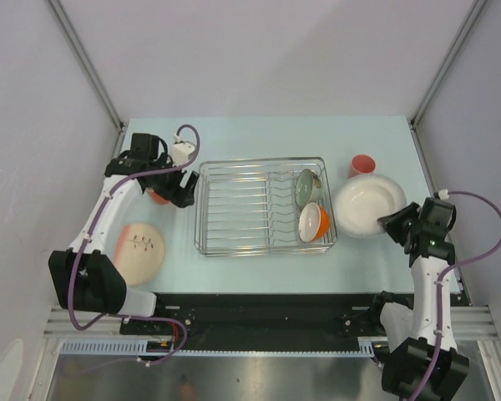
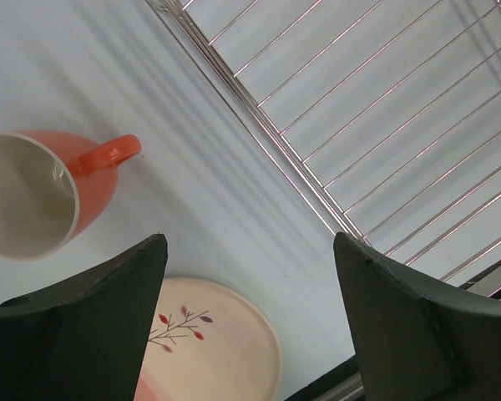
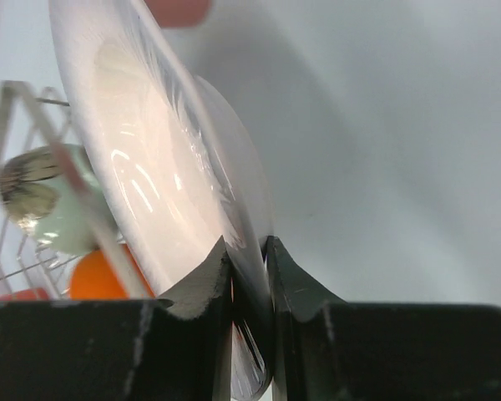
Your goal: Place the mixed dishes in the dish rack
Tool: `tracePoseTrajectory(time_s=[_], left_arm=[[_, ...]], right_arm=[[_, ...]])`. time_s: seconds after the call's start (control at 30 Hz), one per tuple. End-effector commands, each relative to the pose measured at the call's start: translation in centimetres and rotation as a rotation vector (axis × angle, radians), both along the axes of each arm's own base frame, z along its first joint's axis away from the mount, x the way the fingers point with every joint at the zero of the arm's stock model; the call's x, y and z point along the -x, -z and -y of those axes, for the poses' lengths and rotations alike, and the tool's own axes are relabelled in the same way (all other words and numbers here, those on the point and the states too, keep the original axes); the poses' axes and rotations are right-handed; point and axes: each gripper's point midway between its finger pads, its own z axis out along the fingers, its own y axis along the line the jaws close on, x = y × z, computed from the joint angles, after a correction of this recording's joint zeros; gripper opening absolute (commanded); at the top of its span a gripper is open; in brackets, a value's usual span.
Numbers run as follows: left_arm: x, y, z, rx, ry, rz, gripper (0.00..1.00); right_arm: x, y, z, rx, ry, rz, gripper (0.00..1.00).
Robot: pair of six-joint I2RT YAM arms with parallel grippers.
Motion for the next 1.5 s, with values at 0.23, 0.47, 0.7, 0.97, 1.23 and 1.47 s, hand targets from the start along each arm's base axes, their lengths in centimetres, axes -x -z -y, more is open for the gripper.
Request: tracePoseTrajectory(time_s=[0.23,0.47,0.7,0.97,1.23,1.47], left_arm=[[-0.6,-0.2,1.0,0.043,0.001,-0.019,0.85],[-0.6,1.0,1.5,0.041,0.014,-0.044,0.85],[-1.5,3.0,1.9,0.012,0.020,-0.090,0.84],[-1.7,4.1,1.7,-0.002,0.010,-0.108,0.84],[-1.9,4.9,1.7,-0.006,-0.001,-0.129,0.83],[-1.8,5.7,1.5,-0.013,-0.008,-0.147,0.83]], right_arm=[[-5.1,-21.9,-2.5,0.185,-0.174,0.436,0.00],[-7.8,-26.8,-7.0,0.302,-0.378,0.559,0.00],[-11.6,-28.2,-15.5,0.792,-0.654,0.774,0.00],[-12.7,-27.8,-22.0,1.303,-1.032,0.979,0.00],[-16.1,-27.4,-23.9,1.664,-1.166,1.005,0.00],[-18.7,-24.7,-25.7,1.732,-1.204,1.027,0.00]])
